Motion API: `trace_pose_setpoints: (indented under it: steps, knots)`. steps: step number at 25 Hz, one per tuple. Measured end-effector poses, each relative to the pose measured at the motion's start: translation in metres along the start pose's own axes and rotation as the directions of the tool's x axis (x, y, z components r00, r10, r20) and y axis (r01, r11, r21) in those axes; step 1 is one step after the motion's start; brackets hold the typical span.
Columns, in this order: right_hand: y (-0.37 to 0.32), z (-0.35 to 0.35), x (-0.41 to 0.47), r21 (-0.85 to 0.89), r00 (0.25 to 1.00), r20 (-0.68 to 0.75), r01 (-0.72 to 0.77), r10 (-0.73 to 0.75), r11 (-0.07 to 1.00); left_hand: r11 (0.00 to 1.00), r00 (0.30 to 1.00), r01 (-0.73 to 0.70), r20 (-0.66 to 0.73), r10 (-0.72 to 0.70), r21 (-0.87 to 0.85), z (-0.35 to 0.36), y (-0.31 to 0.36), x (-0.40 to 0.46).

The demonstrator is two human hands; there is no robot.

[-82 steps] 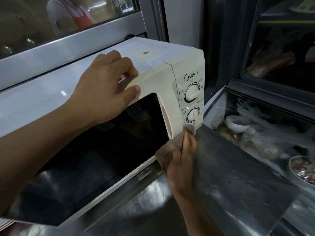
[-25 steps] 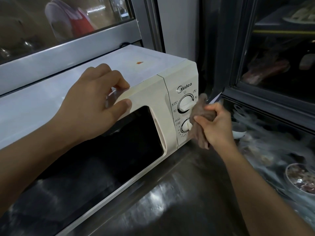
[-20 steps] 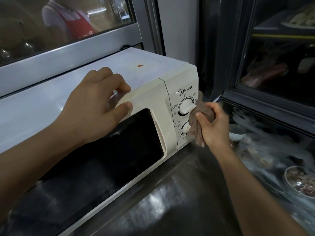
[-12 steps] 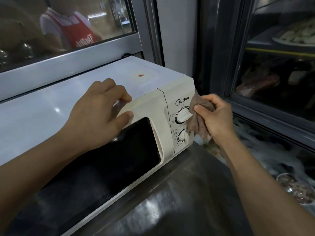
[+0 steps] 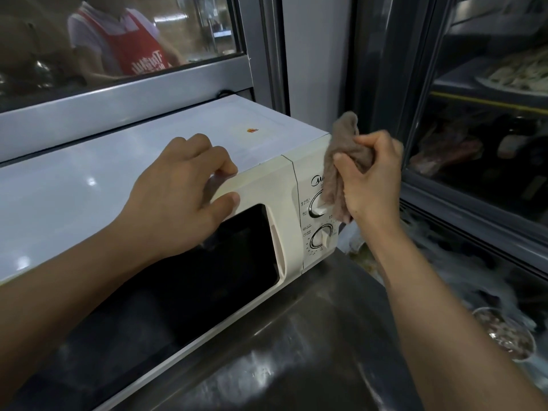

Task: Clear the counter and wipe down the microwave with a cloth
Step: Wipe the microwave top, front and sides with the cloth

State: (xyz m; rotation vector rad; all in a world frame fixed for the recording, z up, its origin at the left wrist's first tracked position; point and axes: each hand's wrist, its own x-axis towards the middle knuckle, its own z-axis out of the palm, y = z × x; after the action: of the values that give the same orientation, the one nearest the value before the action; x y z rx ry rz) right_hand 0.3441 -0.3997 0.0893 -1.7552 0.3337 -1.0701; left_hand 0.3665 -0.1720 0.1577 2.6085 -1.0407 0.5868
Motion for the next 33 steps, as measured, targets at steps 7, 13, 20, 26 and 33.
trace_pose_setpoints:
  steps: [7, 13, 20, 26, 33]
  knots:
    - [-0.029, 0.022, -0.051, -0.11, 0.996, -0.078, 0.03, -0.039, 0.993, 1.0, 1.0, -0.002, 0.0, 0.002, -0.012, 0.0, 0.001, 0.0]
    - [-0.022, 0.014, -0.046, -0.252, 0.98, 0.124, 0.182, -0.155, 0.95, 1.0, 1.0, 0.01, 0.012, -0.01, 0.01, -0.002, 0.002, -0.001]
    - [-0.01, 0.013, -0.03, -0.195, 0.997, -0.053, -0.066, 0.057, 0.978, 1.0, 1.0, 0.008, 0.002, -0.008, 0.011, 0.0, 0.001, -0.002]
    - [-0.002, 0.014, -0.05, -0.319, 0.991, 0.066, 0.128, -0.113, 0.939, 1.0, 1.0, 0.003, -0.003, -0.003, 0.015, 0.0, 0.001, -0.001]
    - [0.006, 0.009, -0.033, -0.25, 0.991, -0.027, -0.135, 0.132, 0.959, 1.0, 1.0, -0.003, -0.002, 0.003, 0.015, 0.001, 0.001, -0.001]
